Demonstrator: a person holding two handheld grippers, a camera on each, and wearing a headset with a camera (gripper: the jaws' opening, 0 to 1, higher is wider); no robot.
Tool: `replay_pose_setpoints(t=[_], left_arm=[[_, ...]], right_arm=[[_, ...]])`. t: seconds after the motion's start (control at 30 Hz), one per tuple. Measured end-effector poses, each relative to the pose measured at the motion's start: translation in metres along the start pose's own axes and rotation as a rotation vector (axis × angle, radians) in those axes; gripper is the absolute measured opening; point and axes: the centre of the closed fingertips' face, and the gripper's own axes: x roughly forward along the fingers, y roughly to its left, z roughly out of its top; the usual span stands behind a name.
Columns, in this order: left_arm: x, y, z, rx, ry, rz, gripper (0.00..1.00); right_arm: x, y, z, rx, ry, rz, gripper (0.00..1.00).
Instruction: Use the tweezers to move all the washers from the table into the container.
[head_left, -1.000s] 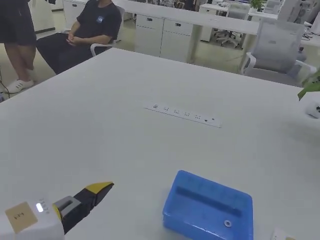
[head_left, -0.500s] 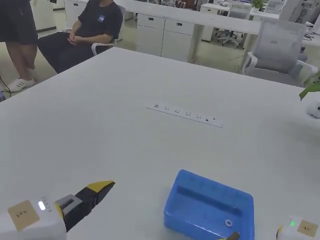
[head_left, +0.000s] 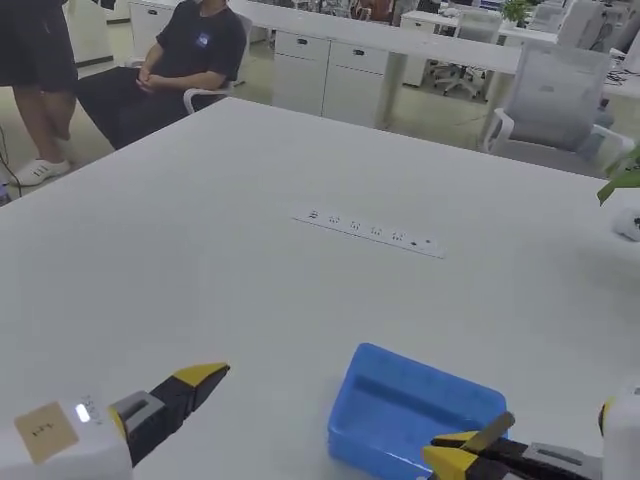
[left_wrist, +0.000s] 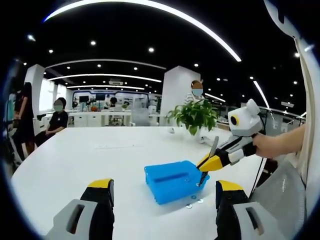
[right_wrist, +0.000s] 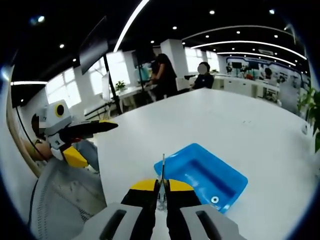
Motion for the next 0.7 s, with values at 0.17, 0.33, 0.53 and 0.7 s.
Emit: replay_pose_setpoints(t=[0.17,0.33,0.53,0.7], left_arm=[[0.0,0.0,-0.001,0.004,0.006,0.004,0.85],[0.0,0.0,-0.001,0.001,0.006,0.007,0.85],[0.0,0.002,0.0,-0.005,-0.001,0.013,0.84],[0.0,0.002,-0.002,-0.005,0.007,0.012,0.84]], right_arm=[[-0.001,-0.012,0.009,0.013,-0.015,-0.014,0.02],[0.002,-0.022,0.014,0.017,-0.014,-0.021,0.03],[0.005,-0.031,0.019,0.051,-0.03,-0.03,0.03],[0.009,-0.043,0.016,0.08,-0.026,-0.046,0.03]])
